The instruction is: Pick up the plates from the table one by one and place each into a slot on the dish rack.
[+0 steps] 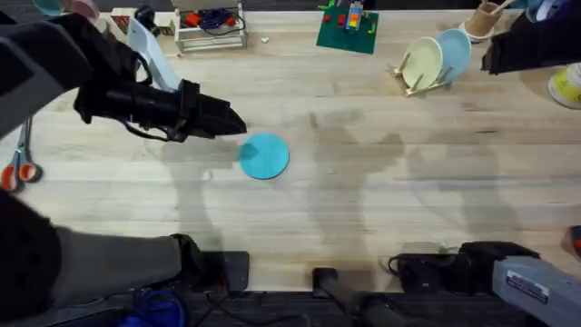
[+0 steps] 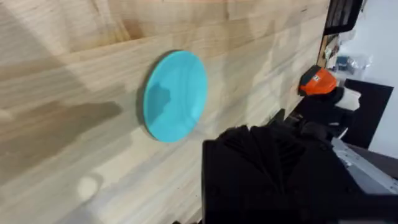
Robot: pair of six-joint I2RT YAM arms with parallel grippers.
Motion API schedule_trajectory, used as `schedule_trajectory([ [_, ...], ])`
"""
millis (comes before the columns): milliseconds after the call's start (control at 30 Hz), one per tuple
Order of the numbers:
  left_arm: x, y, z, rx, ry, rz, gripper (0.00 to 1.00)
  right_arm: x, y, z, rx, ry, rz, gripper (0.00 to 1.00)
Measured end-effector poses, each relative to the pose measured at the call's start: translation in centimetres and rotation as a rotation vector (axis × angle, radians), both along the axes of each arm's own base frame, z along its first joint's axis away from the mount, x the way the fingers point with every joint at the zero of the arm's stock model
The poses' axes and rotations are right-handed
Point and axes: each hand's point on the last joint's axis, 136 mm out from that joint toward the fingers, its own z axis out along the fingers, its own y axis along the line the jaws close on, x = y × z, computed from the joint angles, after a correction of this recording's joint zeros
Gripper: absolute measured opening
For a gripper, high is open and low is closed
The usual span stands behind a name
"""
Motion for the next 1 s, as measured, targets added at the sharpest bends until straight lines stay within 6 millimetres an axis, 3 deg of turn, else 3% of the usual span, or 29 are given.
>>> schedule_trajectory([
  [367, 0.5, 0.2, -4.9, -0.040, 0.110, -0.052, 0.042, 0.0, 0.0, 0.0, 0.000, 0.000, 0.000, 0.992],
  [700, 1.0, 0.5, -10.5, -0.048, 0.163, -0.044, 0.042, 0.0, 0.0, 0.0, 0.000, 0.000, 0.000, 0.992],
  [1000, 1.2, 0.2, -10.7, -0.084, 0.153, -0.024, 0.042, 0.0, 0.0, 0.0, 0.000, 0.000, 0.000, 0.992],
])
